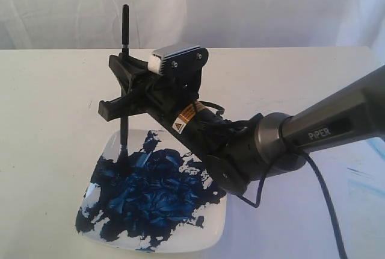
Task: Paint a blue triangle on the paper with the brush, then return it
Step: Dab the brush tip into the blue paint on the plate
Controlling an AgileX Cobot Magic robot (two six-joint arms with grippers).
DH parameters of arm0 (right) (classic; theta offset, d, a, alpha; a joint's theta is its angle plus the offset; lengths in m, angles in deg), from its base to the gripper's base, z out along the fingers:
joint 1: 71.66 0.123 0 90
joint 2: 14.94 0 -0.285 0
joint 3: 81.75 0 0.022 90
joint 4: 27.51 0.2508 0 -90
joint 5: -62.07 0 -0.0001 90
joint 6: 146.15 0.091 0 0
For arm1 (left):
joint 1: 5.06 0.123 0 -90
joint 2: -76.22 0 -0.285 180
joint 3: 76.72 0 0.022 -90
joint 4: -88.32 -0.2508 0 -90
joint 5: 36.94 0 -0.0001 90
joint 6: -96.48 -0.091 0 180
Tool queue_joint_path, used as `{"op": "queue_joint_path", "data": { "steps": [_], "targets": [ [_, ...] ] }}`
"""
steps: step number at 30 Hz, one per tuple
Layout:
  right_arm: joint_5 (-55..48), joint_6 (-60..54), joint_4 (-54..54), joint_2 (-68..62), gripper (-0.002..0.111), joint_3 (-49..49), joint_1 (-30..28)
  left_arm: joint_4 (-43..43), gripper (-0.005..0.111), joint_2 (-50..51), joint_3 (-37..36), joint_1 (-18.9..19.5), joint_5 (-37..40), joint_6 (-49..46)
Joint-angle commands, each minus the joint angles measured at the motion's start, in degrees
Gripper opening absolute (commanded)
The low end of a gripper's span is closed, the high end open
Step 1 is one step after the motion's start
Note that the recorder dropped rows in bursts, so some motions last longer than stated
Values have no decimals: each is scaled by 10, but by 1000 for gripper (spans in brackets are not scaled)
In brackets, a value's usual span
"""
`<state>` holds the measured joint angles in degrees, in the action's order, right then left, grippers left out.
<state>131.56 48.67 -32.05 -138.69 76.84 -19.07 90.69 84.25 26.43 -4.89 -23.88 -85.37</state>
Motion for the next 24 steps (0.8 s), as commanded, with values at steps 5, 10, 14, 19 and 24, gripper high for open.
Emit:
{"op": "queue_joint_path", "data": {
  "steps": [5,10,14,19,24],
  "targets": [
    [5,4,-2,7,0,8,-1,5,0,-2,-4,-3,1,3],
    [5,4,-4,4,0,8,-1,5,0,-2,-4,-3,1,3],
    [5,4,0,16,0,9,-1,5,0,-2,-4,-3,1,3],
    [5,4,-3,25,0,9,-1,5,0,-2,-4,-3,1,3],
    [4,4,-3,13,0,9,-1,5,0,-2,-4,-3,1,3]
  ]
}}
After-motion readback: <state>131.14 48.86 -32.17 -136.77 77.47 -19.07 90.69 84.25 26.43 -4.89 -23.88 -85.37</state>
